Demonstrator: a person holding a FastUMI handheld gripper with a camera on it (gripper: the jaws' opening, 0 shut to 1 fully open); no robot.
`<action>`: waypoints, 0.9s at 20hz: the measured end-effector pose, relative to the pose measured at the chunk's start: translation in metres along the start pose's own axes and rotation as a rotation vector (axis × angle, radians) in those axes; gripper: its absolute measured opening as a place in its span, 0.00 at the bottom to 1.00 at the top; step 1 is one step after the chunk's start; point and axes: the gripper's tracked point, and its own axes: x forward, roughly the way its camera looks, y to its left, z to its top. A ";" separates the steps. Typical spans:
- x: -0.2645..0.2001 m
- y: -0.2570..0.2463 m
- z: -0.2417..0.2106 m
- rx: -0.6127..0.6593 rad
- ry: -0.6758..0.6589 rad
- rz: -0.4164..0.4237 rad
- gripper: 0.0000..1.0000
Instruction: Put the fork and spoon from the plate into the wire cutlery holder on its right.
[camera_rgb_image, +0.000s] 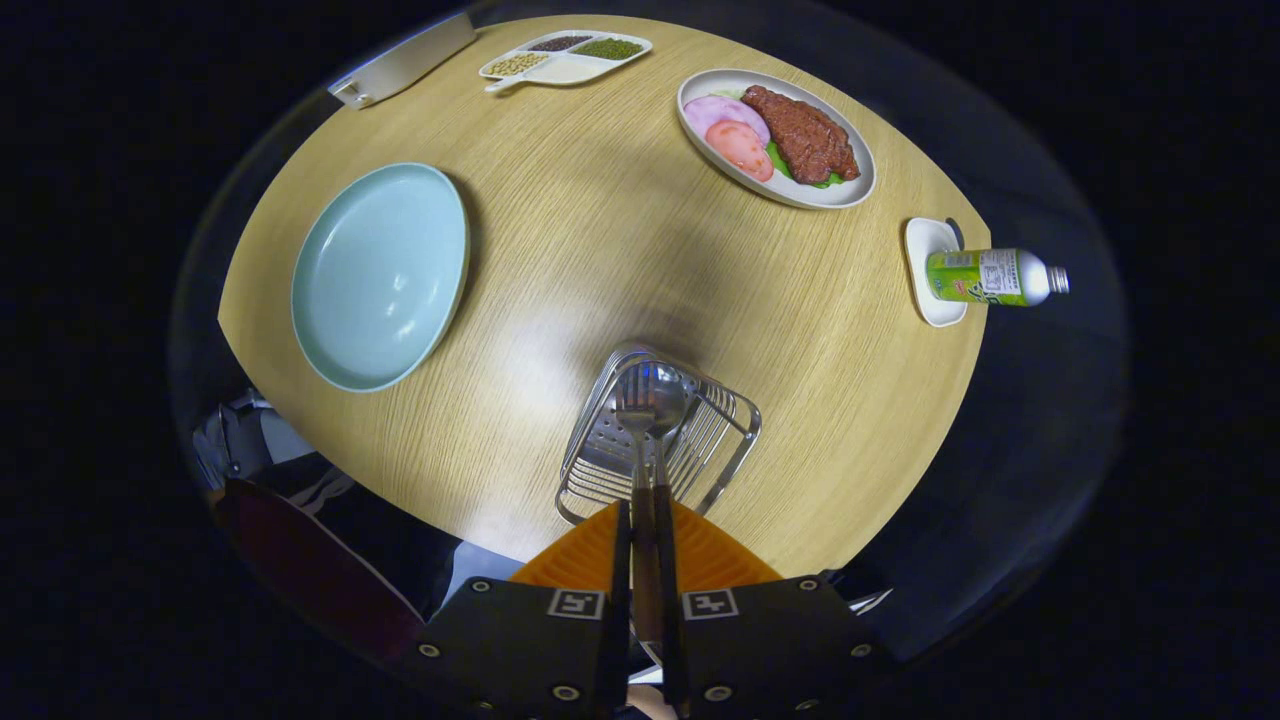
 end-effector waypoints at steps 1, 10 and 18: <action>-0.004 -0.001 0.001 0.018 -0.019 0.004 0.18; -0.081 -0.010 0.037 0.292 -0.504 0.023 0.98; -0.203 -0.061 0.032 0.522 -1.133 -0.104 0.99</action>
